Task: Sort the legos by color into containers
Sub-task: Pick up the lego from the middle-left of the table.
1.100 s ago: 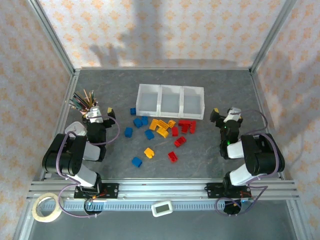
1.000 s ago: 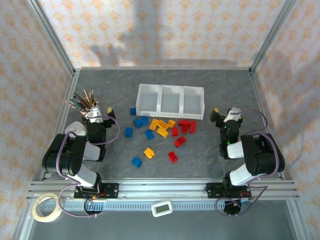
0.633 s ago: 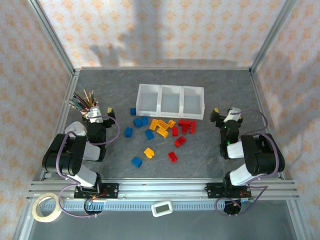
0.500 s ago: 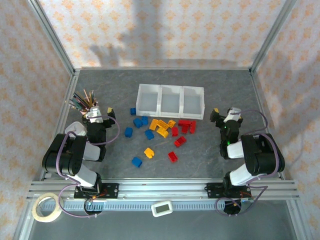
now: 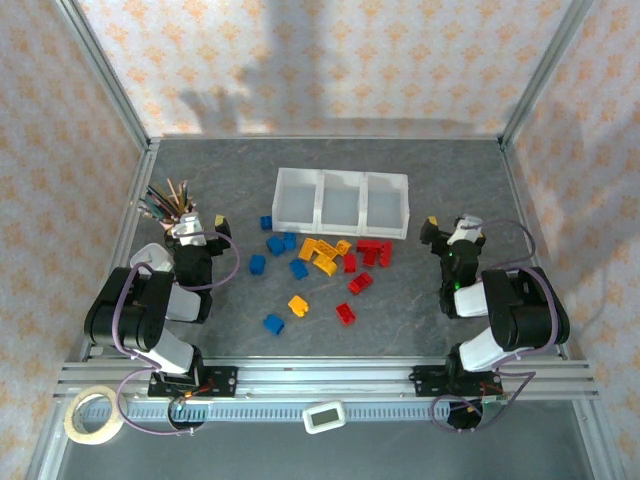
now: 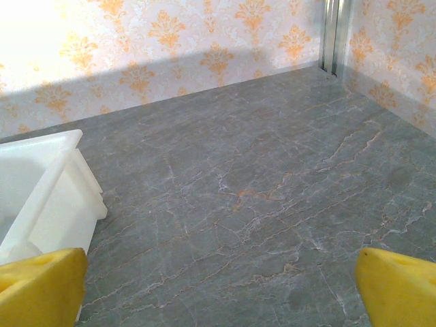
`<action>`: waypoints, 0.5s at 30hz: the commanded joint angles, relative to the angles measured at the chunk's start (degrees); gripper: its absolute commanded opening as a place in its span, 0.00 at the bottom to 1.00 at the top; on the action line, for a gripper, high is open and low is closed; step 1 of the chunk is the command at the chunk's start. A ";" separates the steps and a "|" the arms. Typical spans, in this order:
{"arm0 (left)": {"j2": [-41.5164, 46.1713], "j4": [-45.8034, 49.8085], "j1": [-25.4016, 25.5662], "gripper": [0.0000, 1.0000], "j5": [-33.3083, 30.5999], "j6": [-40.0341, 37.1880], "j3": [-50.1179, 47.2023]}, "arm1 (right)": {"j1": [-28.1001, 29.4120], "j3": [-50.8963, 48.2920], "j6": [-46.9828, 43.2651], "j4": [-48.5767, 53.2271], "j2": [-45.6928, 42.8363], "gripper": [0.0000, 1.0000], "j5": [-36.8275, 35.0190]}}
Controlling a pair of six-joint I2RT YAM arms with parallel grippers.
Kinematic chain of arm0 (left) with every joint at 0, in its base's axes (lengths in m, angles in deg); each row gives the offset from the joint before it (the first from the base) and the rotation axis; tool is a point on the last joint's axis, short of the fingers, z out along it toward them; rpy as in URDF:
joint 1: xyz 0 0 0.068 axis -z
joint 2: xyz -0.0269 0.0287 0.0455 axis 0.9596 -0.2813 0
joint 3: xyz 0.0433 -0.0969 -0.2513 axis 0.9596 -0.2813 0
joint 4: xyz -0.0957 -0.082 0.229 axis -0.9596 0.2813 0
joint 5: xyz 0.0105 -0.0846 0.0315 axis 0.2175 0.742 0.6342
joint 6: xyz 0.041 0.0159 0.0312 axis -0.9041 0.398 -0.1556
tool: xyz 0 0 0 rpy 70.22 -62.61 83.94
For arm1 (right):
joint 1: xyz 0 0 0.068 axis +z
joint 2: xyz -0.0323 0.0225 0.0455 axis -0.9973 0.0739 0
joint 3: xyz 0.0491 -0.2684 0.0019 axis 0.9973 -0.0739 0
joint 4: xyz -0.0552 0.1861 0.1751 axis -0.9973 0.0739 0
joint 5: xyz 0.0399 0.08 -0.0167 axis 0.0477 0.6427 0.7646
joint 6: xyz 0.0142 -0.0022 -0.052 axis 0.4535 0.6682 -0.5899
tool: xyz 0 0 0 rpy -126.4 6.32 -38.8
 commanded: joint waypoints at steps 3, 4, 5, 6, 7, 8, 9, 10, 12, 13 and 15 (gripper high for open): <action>0.05 -0.67 -0.07 1.00 -1.25 0.15 0.97 | -0.06 0.92 -0.90 -1.88 -0.50 1.00 0.57; 0.18 -0.76 -0.12 0.99 -1.70 0.34 0.83 | -0.11 1.43 -1.10 -0.92 -0.75 1.00 1.04; 0.67 -0.86 -0.11 1.00 -2.06 0.50 0.61 | -0.11 2.17 -1.35 0.82 -1.42 1.00 1.68; 1.56 -0.72 -0.09 1.00 -2.26 0.62 0.34 | -0.11 2.85 -1.55 3.04 -2.37 1.00 2.22; 2.75 -0.41 -0.07 1.00 -2.58 0.64 0.15 | -0.10 3.49 -1.62 4.91 -3.44 1.00 2.33; 4.36 0.88 -0.07 1.00 -2.81 0.80 -0.06 | -0.10 4.03 -1.60 6.96 -4.66 1.00 2.34; 6.15 2.58 -0.08 1.00 -3.01 0.81 0.09 | -0.10 4.08 -1.56 8.14 -6.11 1.00 2.30; 7.62 3.99 -0.12 1.00 -3.04 0.83 0.23 | -0.06 3.91 -1.43 8.82 -7.41 1.00 2.03; 11.64 7.62 -0.07 1.00 -3.10 1.04 0.33 | -0.09 4.22 -0.20 12.02 -11.20 1.00 0.07; 13.59 9.32 -0.08 1.00 -3.13 1.26 0.37 | -0.06 4.69 0.54 14.13 -12.90 1.00 -0.72; 18.57 13.61 -0.07 1.00 -4.11 3.76 0.58 | -0.09 5.92 1.52 18.93 -17.15 1.00 -0.07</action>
